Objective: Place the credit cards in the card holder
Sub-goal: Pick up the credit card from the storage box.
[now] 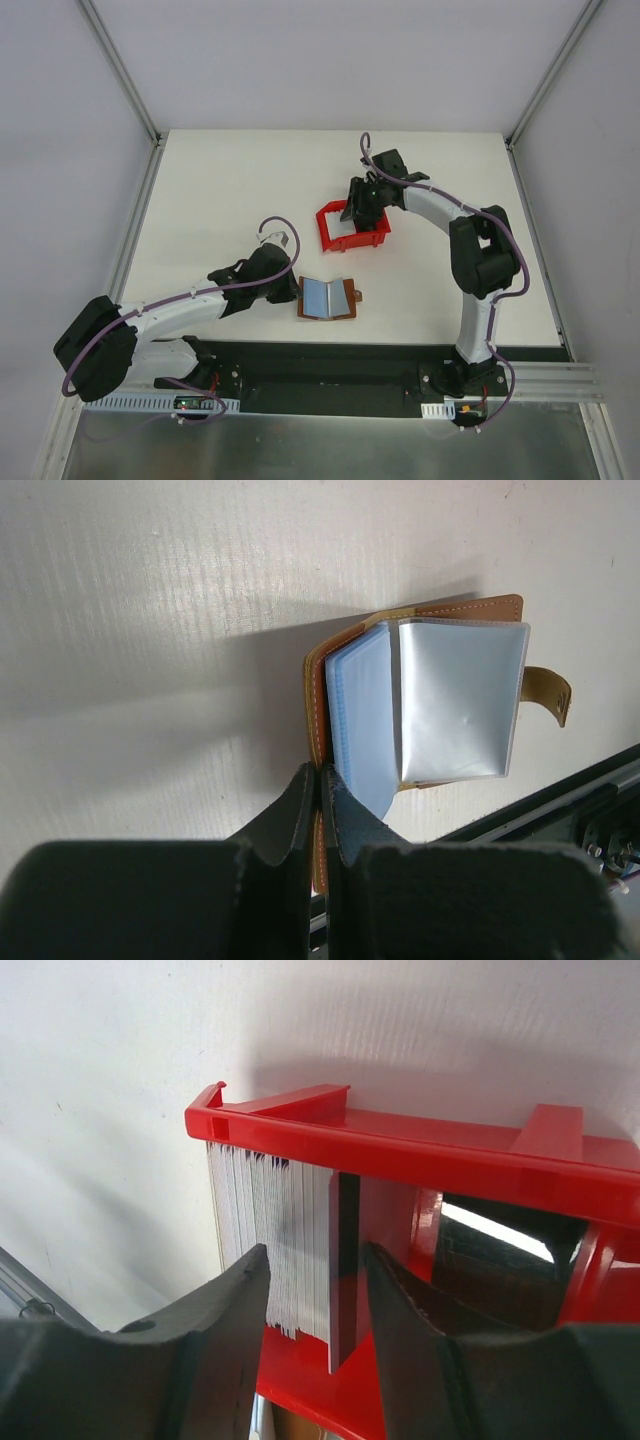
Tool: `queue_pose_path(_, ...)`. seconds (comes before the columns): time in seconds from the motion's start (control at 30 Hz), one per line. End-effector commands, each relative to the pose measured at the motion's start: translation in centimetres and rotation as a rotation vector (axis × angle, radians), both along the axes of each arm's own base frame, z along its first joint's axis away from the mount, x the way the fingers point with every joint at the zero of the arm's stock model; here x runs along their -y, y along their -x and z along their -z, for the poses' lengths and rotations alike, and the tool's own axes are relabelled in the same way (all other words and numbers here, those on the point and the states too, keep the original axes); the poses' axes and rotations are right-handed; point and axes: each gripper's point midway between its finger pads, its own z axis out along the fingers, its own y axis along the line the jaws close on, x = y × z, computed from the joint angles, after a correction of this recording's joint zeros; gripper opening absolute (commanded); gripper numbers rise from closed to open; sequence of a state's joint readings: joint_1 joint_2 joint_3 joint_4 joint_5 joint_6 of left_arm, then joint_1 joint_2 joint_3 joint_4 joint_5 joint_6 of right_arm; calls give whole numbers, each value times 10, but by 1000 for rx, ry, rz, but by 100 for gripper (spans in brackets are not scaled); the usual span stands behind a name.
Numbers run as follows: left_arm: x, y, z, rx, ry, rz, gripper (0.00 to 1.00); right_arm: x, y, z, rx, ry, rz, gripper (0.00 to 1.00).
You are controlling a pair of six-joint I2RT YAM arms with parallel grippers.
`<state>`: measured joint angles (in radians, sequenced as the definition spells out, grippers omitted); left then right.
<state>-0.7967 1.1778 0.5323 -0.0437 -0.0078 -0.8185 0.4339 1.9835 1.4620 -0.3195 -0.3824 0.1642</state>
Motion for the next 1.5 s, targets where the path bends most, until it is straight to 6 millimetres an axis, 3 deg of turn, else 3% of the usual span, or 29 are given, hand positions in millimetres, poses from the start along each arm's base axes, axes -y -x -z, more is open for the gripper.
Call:
queue_pose_path(0.0,4,-7,-8,17,3,7,0,-4,-3,-37,77,-38,-8,43)
queue_pose_path(0.33,5,-8,-9,17,5,10,0,0,-3,-37,69,-37,-3,25)
queue_pose_path(0.63,5,-8,-9,17,3,11,0,5,-4,-44,80,-34,8,20)
queue_pose_path(0.83,4,-6,-7,12,3,9,0,10,-5,-44,82,-21,11,9)
queue_pose_path(1.03,4,-6,-8,13,5,9,0,27,-15,-48,120,83,34,0)
queue_pose_path(1.13,3,-5,-6,9,5,6,0,36,-23,-60,169,131,40,0)
queue_pose_path(1.27,1,-3,-3,1,1,3,0,42,-23,-91,243,124,46,0)
queue_pose_path(1.4,-1,-3,-3,5,2,-9,0,43,-6,-124,297,68,37,0)
queue_pose_path(1.47,-2,-2,-2,3,0,-16,0,41,5,-131,311,26,37,0)
